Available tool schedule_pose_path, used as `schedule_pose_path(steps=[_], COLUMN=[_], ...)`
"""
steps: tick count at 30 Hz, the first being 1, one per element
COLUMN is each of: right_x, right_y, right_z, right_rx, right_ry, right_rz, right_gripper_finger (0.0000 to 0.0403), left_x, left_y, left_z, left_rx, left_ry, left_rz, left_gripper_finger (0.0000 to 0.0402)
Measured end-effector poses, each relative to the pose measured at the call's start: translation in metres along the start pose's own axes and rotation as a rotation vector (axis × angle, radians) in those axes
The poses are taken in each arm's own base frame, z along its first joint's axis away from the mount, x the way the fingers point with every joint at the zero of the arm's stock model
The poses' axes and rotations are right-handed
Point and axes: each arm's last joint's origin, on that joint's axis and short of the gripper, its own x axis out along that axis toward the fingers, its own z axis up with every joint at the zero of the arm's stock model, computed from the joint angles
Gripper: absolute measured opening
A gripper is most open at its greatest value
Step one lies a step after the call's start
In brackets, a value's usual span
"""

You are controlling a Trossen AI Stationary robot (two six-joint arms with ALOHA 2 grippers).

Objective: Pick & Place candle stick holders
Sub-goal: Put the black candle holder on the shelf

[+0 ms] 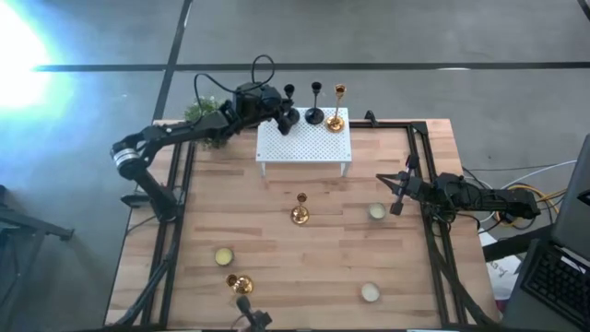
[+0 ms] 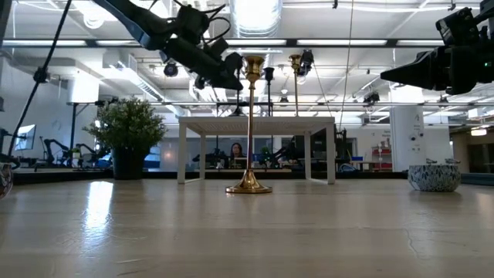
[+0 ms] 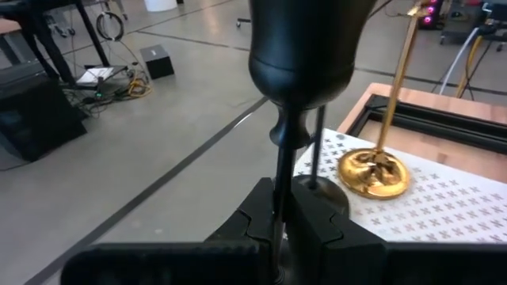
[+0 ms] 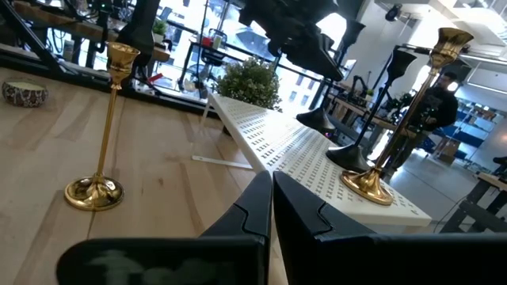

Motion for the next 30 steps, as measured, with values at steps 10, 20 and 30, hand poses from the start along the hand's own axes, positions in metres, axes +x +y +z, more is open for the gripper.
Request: schedule_pose_path(steps=[10, 20, 30], right_x=[0.000, 0.000, 0.000], right_y=[0.000, 0.000, 0.000], right_z=[0.000, 0.000, 0.000], right_rx=[0.000, 0.000, 0.000], right_ry=[0.000, 0.000, 0.000], right_rz=[0.000, 0.000, 0.000], right_gripper_finger=[0.0008, 0.0008, 0.0008], left_x=[0.007, 0.016, 0.016], left_y=[0.010, 0.009, 0.012], left_z=[-0.007, -0.015, -0.016], left_rx=[-0.039, -0.032, -0.031], left_ry=[-0.010, 0.009, 0.007], left_rz=[-0.030, -0.065, -0.059], left_gripper_finger=[0.0018, 0.0018, 0.0018])
